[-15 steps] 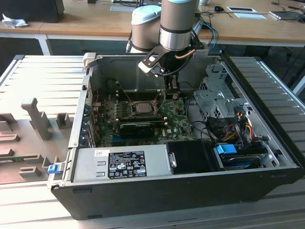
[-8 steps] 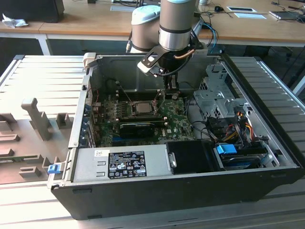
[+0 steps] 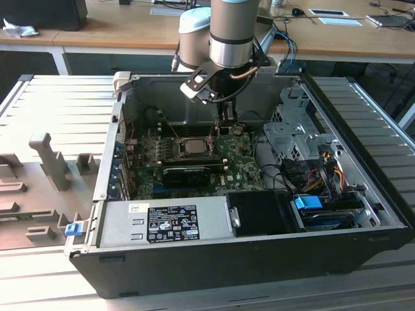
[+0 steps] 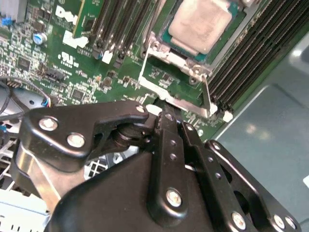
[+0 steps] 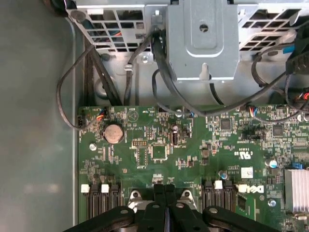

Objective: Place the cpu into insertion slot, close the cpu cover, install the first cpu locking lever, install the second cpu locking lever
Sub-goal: 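Close the cpu cover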

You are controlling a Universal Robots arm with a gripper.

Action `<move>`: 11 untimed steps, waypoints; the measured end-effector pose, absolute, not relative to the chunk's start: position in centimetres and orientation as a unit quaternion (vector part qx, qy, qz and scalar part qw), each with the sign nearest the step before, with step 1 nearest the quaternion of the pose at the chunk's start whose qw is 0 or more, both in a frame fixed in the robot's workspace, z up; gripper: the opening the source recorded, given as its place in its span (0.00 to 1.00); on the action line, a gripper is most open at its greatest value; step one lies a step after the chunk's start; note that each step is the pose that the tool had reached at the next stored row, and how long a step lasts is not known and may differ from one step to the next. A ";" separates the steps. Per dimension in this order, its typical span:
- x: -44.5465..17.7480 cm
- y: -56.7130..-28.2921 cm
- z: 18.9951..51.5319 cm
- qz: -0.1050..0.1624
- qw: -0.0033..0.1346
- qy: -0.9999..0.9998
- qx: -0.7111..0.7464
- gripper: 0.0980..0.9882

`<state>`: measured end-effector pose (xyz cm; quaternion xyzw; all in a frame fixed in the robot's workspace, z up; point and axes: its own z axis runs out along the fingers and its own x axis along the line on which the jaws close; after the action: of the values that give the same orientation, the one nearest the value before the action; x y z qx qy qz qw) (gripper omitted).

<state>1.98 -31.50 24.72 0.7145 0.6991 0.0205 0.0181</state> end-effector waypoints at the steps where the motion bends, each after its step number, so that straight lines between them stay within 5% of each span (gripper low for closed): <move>1: 1.8 -31.5 24.7 0.021 0.018 0.699 0.715 0.01; 11: 1.2 -31.5 24.7 0.020 0.018 0.699 0.715 0.01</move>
<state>1.23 -31.50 24.72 0.7145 0.6991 0.0205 0.0181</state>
